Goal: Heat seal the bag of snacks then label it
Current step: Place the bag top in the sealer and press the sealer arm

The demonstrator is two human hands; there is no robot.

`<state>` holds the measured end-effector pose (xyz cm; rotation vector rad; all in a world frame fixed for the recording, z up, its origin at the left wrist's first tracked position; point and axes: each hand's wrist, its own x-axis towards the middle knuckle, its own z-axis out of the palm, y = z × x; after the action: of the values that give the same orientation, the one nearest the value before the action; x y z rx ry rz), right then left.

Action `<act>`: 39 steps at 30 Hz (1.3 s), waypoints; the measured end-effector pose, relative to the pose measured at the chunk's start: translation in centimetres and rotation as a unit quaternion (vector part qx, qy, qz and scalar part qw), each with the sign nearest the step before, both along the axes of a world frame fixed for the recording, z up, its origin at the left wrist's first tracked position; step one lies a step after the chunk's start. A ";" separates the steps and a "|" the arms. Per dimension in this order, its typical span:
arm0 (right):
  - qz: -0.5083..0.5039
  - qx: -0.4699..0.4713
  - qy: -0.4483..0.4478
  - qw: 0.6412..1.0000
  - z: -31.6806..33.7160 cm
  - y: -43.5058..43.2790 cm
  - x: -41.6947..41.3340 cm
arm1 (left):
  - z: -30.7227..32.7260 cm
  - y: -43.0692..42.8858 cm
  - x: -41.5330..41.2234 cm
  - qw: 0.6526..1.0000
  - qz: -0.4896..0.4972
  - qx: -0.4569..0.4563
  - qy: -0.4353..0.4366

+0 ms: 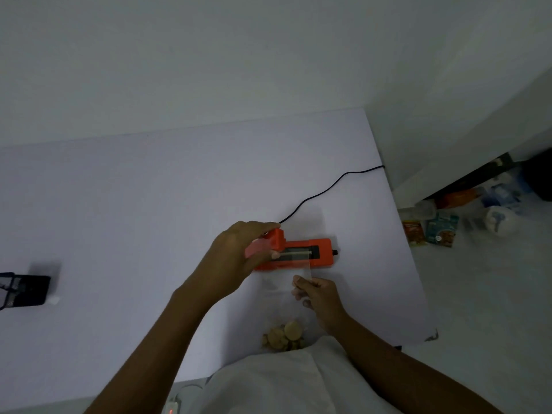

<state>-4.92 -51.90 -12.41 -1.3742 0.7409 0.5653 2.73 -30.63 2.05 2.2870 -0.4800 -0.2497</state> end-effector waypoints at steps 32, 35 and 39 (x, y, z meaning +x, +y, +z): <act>0.003 -0.015 0.017 1.000 -0.3 -0.2 0.3 | -5.7 -9.2 2.4 0.989 -0.102 0.096 0.035; 0.000 -0.013 0.017 1.000 -0.2 -0.2 0.4 | -6.2 -9.8 2.6 0.988 -0.108 0.105 0.040; -0.003 -0.012 0.018 1.000 -0.2 -0.1 0.5 | -7.1 -10.4 2.7 0.986 -0.114 0.115 0.048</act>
<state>-4.43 -52.00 -12.57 -1.3858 0.7834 0.5790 5.40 -41.01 -5.01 2.4272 -0.6950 -0.5528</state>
